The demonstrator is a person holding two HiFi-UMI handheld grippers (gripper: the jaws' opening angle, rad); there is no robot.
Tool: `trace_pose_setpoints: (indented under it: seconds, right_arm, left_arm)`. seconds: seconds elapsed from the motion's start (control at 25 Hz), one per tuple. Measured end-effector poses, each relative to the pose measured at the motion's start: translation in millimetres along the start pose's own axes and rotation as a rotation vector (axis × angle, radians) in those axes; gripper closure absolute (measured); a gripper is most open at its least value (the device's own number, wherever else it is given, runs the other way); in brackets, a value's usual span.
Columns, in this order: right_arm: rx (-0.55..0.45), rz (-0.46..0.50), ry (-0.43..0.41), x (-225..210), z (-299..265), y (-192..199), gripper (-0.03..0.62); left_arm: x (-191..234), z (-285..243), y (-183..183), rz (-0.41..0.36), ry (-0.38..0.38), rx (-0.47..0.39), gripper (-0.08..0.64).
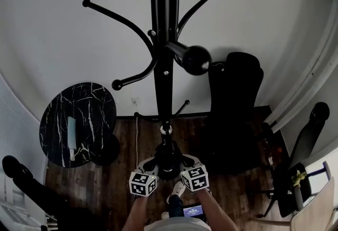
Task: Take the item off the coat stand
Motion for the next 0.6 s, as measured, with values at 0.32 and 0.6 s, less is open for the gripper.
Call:
trace_pose_setpoints:
  seconds: [0.32, 0.6]
  right_arm:
    - [-0.007, 0.013, 0.002, 4, 20, 3, 0.563]
    - [-0.004, 0.036, 0.003, 13, 35, 4, 0.565]
  left_arm:
    - [-17, 12, 1, 0.001, 0.011, -0.012, 0.531]
    - [-28, 26, -1, -0.005, 0.01, -0.03, 0.531]
Point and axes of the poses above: the fingertips, and each gripper's own axes: z backward along the fingers, x to its left, y out of its underside, the point moved 2 cm from there along z, backward along the fingers, and after that the axes turned 6 degrees about y, right-handed, at the moved point
